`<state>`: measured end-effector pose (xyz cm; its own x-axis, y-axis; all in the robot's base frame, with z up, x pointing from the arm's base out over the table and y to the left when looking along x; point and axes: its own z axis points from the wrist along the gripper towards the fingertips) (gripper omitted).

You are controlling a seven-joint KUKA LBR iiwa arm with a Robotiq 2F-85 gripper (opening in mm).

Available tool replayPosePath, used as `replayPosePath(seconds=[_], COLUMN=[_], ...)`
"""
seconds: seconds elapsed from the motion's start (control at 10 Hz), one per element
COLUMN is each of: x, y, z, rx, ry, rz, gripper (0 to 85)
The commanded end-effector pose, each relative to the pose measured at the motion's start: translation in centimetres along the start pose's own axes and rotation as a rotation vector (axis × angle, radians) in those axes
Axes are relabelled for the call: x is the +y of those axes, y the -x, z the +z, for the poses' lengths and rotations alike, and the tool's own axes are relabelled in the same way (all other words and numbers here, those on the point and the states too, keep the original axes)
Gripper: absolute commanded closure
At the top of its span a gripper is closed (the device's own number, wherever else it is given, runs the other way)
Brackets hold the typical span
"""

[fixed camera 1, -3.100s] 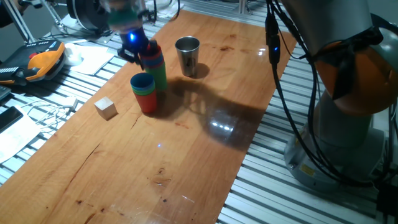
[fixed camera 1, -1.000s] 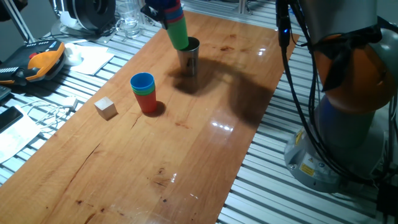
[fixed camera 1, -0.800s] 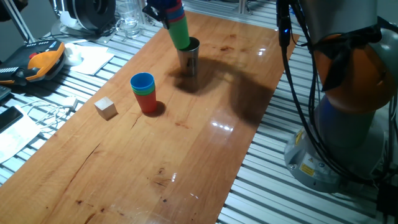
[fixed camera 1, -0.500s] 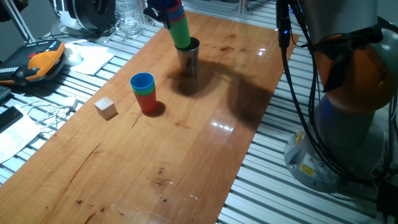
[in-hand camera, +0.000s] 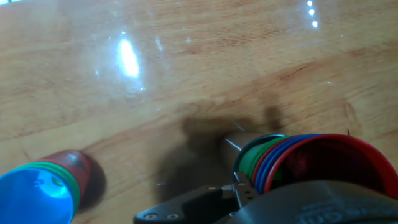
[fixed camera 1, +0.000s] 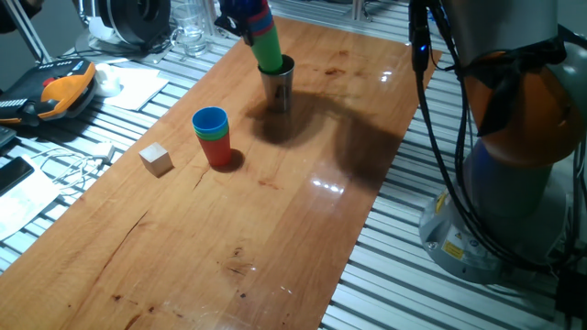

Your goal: Stack the cups

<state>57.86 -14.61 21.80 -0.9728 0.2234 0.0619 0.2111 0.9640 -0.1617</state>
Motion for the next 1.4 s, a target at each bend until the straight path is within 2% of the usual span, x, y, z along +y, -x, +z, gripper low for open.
replayPosePath(seconds=[0.0,0.4,0.5,0.7,0.8,1.0,1.1,1.2,1.3], x=[-0.1,-0.2,-0.3,-0.3,-0.3,-0.3,-0.3,-0.2,-0.2], y=[0.2,1.0,1.0,0.8,0.8,0.8,0.7,0.7,0.6], z=[0.5,2.2,2.4,2.2,2.2,2.2,2.1,2.0,2.0], rx=[-0.007,-0.016,-0.014,0.006,0.028,0.032,0.025,0.021,0.017], ry=[0.006,0.033,0.051,0.069,0.092,0.083,0.069,0.062,0.058], rz=[-0.001,-0.006,0.000,0.000,0.000,0.011,0.018,0.025,0.035], gripper=[85.0,85.0,85.0,85.0,85.0,85.0,68.0,68.0,51.0])
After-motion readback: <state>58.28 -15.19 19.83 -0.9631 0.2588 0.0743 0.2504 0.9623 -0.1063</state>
